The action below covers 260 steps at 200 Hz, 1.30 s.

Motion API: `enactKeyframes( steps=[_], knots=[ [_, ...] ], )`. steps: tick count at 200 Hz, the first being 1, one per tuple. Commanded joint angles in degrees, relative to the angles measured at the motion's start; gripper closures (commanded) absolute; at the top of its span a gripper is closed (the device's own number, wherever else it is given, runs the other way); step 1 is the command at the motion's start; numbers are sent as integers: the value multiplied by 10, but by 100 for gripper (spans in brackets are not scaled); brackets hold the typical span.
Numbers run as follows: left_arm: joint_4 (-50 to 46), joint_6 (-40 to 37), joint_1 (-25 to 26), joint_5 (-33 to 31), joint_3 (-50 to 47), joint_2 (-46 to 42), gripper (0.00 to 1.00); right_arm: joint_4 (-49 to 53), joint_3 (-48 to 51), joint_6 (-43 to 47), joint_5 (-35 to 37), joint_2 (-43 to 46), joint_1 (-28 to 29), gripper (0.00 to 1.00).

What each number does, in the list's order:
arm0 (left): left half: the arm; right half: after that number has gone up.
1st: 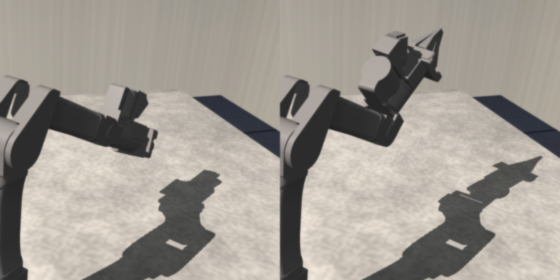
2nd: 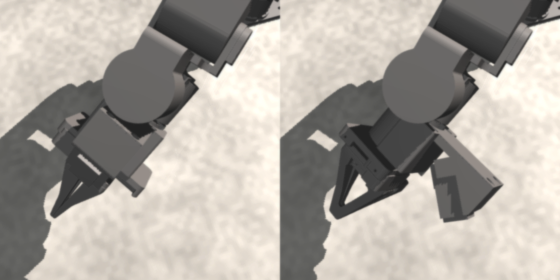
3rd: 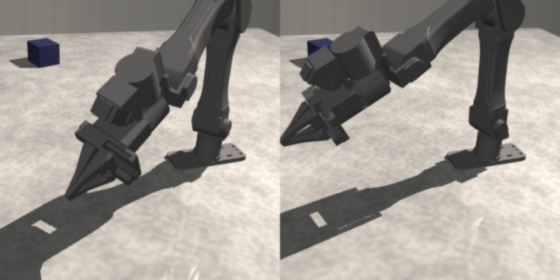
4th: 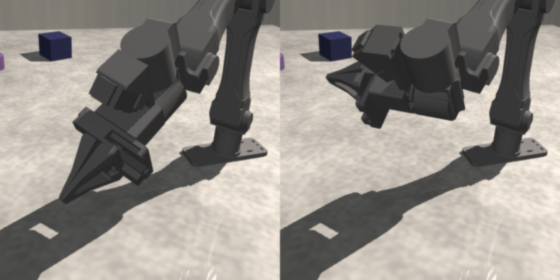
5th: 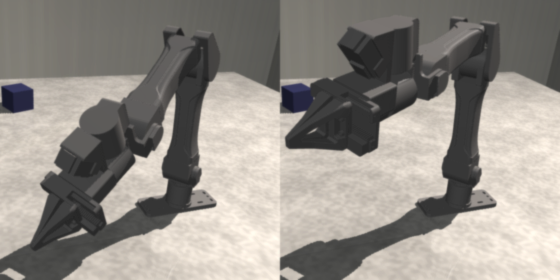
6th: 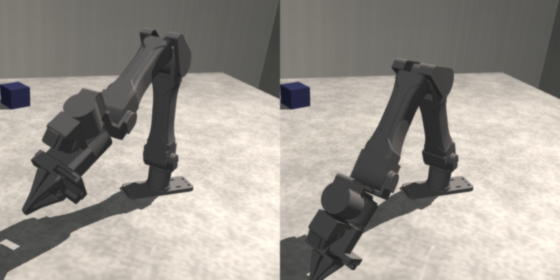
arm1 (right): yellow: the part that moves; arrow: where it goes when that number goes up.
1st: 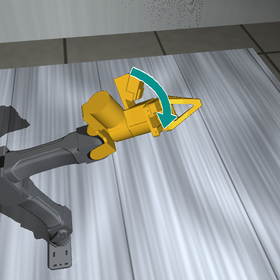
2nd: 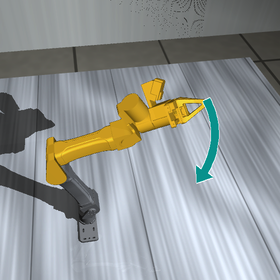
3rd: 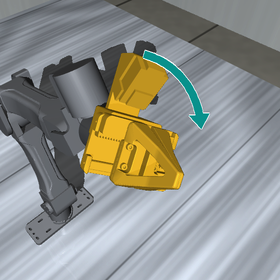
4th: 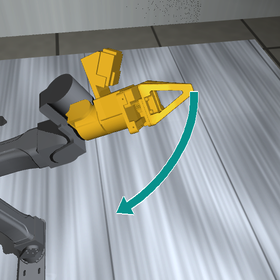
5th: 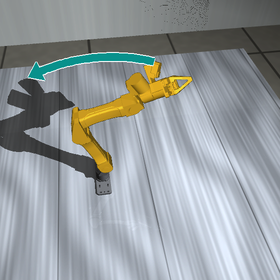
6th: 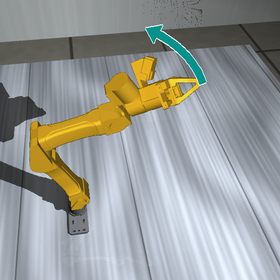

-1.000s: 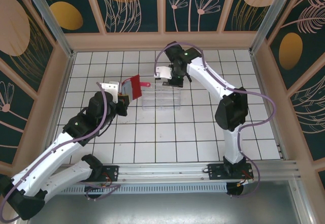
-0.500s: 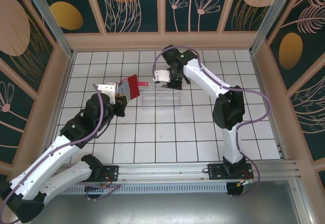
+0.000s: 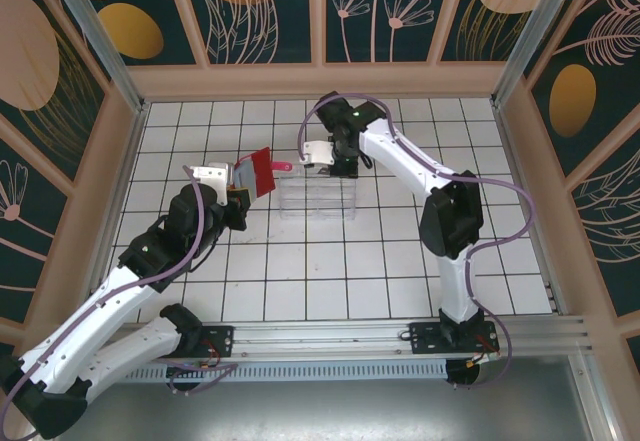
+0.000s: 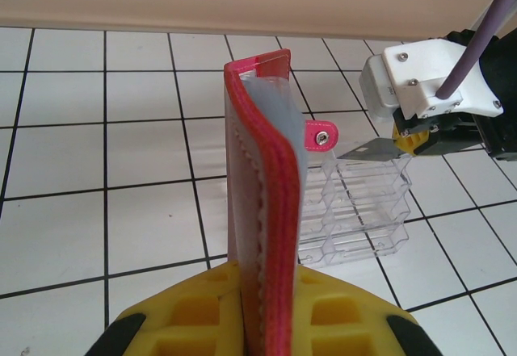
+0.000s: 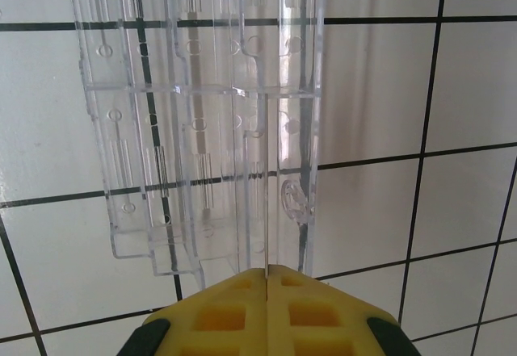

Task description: Take the credit cards out of the card holder

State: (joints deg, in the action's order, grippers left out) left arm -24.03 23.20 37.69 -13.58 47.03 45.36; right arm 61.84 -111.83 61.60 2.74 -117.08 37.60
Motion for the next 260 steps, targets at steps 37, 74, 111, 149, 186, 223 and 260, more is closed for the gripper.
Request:
enactKeyframes(
  steps=[37,74,111,149,186,223,260],
  knots=[
    [14,4,-5,-1,-2,-6,97,17,25,0,31,59,30,100],
    [14,7,-5,-3,-6,-13,97,16,52,6,29,69,30,100],
    [11,7,-5,-3,-7,-18,97,6,75,11,15,60,16,100],
    [9,4,-5,-3,-8,-22,97,-2,74,20,0,40,9,100],
    [5,4,-5,-7,-12,-35,97,-8,76,27,-9,25,10,100],
    [1,4,-6,-8,-15,-41,97,-12,76,30,-10,12,10,100],
    [1,4,-6,-9,-17,-44,97,-16,71,31,-9,-1,13,100]
  ],
)
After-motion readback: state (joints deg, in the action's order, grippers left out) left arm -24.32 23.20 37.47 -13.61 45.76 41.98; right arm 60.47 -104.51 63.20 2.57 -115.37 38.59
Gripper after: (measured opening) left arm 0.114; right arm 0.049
